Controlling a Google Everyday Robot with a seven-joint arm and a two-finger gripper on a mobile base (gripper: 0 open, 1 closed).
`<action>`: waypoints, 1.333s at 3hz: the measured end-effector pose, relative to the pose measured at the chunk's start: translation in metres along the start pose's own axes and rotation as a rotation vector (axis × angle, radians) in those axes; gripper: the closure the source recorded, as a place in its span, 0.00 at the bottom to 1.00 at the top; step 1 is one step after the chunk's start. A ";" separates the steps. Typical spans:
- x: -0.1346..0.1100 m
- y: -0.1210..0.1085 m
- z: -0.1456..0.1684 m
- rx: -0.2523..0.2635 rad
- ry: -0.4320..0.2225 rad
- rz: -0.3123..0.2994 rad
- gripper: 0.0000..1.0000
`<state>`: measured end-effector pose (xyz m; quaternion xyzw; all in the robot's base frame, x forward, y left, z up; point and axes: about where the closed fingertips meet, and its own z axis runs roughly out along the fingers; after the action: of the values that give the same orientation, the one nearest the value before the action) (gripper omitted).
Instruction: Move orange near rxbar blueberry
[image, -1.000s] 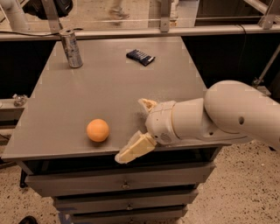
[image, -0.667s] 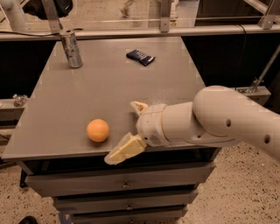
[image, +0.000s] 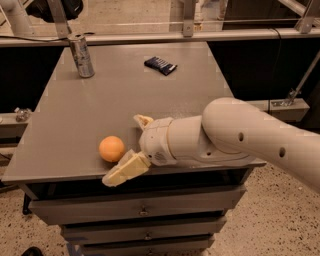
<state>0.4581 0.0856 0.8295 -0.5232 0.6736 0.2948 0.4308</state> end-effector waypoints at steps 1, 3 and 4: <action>-0.011 0.002 0.010 -0.010 -0.030 0.003 0.00; -0.023 -0.003 0.001 0.014 -0.054 0.011 0.41; -0.022 -0.003 -0.010 0.035 -0.046 0.019 0.64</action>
Offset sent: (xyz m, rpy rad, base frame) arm 0.0091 0.0169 0.0146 0.0823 -0.0020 -0.0144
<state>0.4602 0.0860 0.8538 -0.5023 0.6734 0.2990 0.4526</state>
